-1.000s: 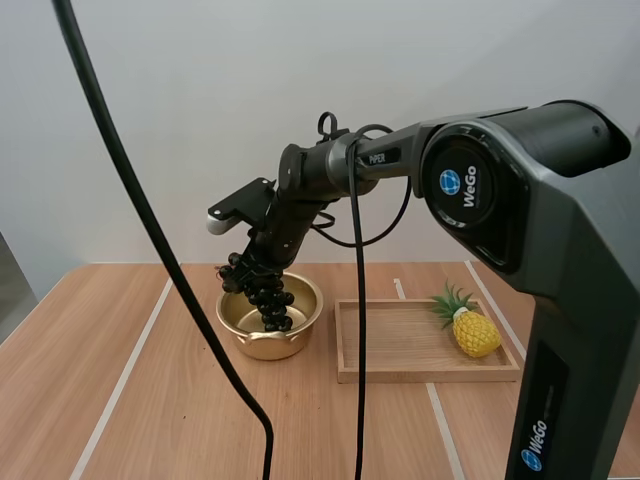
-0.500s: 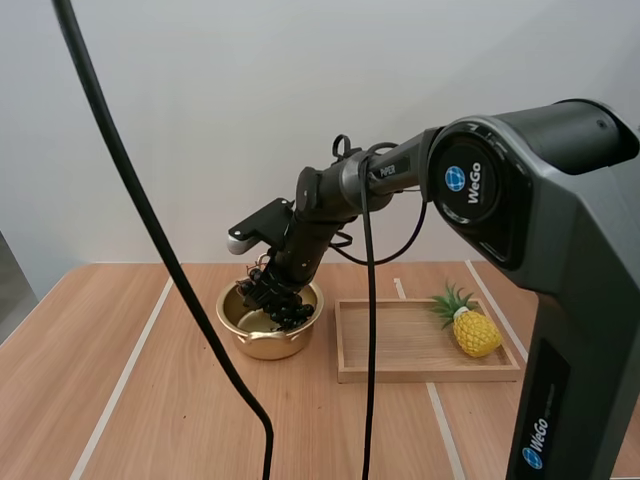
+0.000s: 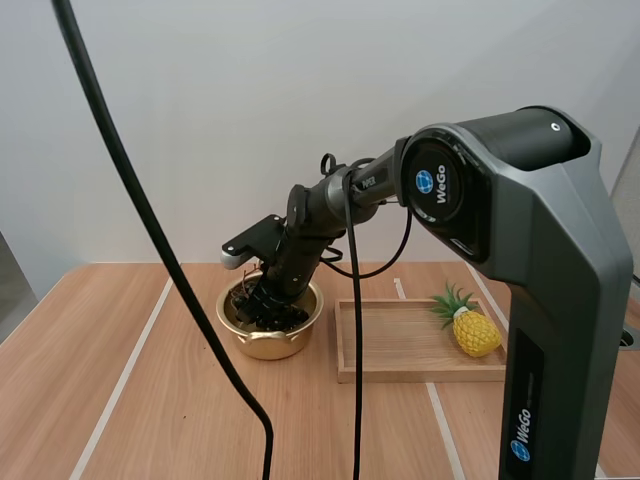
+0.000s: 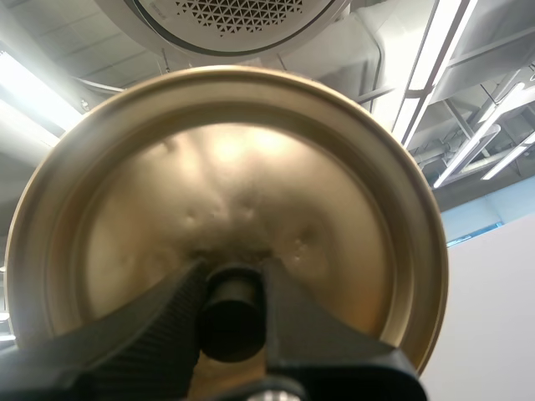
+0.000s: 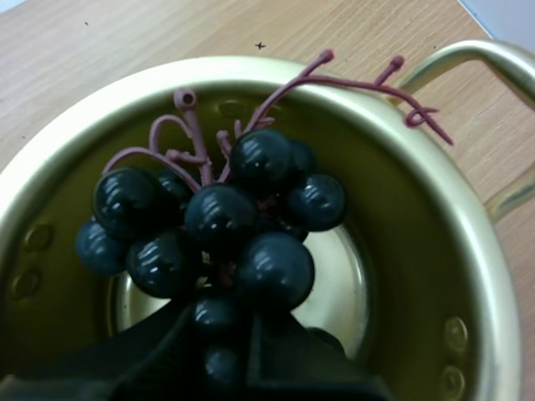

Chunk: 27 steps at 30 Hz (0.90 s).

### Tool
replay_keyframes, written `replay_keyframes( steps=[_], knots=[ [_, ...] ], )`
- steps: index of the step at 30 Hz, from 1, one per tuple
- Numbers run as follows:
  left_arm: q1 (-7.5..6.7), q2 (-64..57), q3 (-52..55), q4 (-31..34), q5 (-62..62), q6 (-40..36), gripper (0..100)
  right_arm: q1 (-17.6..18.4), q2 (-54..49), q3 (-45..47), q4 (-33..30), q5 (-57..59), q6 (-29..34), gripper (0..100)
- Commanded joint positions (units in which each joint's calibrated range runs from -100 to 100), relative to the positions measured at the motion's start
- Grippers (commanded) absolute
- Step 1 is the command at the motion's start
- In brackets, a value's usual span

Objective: Open the pot, put the grape inside, and close it

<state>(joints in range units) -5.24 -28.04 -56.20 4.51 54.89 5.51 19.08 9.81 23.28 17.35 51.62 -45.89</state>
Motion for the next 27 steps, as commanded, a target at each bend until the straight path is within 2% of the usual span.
replay_keyframes(
  steps=[1, 12, 21, 27],
  knots=[
    [-0.13, -0.2, -0.2, 0.1, -1.9, -0.2, 0, 0.1, 0.5, 0.7, -0.5, 4.6, -0.7, 0],
    [-0.13, -0.2, -0.2, 0.1, -1.9, -0.2, 0, 0.1, 0.0, 0.6, -0.5, 6.5, -0.7, 0],
    [-0.13, -0.2, -0.2, 0.1, -1.9, -0.2, 0, 0.1, -9.8, 0.4, 0.9, 4.2, 0.4, 0],
    [-0.13, -0.2, -0.2, 0.5, -1.9, -0.2, 0, 0.1, -10.8, 1.1, 0.7, 12.1, 0.4, 0]
  ],
)
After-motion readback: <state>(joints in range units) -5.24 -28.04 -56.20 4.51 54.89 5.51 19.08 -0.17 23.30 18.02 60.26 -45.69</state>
